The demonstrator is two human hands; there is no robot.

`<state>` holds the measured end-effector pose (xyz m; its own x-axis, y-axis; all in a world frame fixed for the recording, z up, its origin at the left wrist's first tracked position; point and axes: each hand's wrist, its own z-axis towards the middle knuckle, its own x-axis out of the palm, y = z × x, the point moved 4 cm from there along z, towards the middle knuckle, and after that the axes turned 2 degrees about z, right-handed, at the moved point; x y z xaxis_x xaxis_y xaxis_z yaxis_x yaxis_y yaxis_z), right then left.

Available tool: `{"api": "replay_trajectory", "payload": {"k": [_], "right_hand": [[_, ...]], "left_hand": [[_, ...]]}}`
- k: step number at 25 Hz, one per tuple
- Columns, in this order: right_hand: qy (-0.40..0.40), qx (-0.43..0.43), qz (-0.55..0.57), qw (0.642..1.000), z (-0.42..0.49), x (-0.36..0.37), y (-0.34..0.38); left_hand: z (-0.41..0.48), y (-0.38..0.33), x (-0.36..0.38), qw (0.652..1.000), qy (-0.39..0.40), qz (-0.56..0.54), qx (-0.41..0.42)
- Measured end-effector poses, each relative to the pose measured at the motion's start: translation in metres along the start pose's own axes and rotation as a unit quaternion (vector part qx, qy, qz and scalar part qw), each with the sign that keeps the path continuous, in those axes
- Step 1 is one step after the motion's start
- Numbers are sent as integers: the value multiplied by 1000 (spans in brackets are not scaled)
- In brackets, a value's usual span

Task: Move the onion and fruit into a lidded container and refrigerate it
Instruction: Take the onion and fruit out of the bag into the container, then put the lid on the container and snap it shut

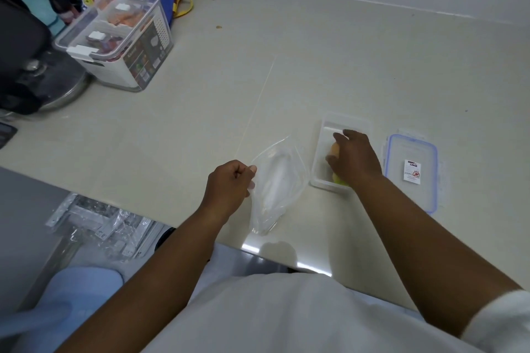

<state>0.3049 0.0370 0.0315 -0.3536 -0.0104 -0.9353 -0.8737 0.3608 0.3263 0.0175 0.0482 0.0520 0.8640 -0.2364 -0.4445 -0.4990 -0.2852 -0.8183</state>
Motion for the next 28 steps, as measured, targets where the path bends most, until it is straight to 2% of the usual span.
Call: {"api": "replay_trajectory", "payload": {"k": [2, 3, 5, 8, 12, 14, 16, 18, 20, 21, 22, 24, 25, 26, 28], "right_hand": [[-92, -126, 71, 985, -34, -1, 23], [-99, -188, 109, 971, -52, 4, 35], [-52, -266, 132, 953, -81, 21, 55], [44, -266, 81, 960, -92, 52, 77], [104, -285, -6, 953, -77, 76, 110], [108, -301, -8, 947, -74, 81, 120], [78, -302, 20, 950, -77, 81, 124], [39, -292, 31, 955, -82, 83, 122], [59, -293, -1, 954, -85, 94, 119], [89, -291, -27, 952, -85, 101, 118], [115, -287, -50, 950, -85, 108, 116], [126, -284, -74, 948, -82, 114, 117], [116, -282, -74, 950, -82, 114, 118], [101, -276, -68, 953, -82, 113, 120], [87, -259, -56, 960, -81, 113, 123]], "left_hand": [[1, 3, -3, 1000, -4, -25, -9], [1, 5, -4, 999, -6, -42, -19], [0, 11, -7, 997, -8, -73, -37], [-1, 19, -11, 995, 8, -89, -53], [0, 47, -26, 997, 40, -12, -69], [6, 70, -36, 997, -2, 35, -74], [11, 91, -45, 993, -42, 55, -95], [12, 110, -44, 990, -35, 41, -127], [8, 116, -41, 987, -41, 83, -131], [4, 114, -41, 984, -70, 134, -99], [-2, 108, -42, 974, -109, 199, -31], [-14, 94, -35, 923, -149, 320, 152], [-18, 90, -27, 899, -133, 353, 225], [-19, 90, -19, 882, -92, 379, 263], [-18, 99, -4, 877, 1, 419, 238]]}}
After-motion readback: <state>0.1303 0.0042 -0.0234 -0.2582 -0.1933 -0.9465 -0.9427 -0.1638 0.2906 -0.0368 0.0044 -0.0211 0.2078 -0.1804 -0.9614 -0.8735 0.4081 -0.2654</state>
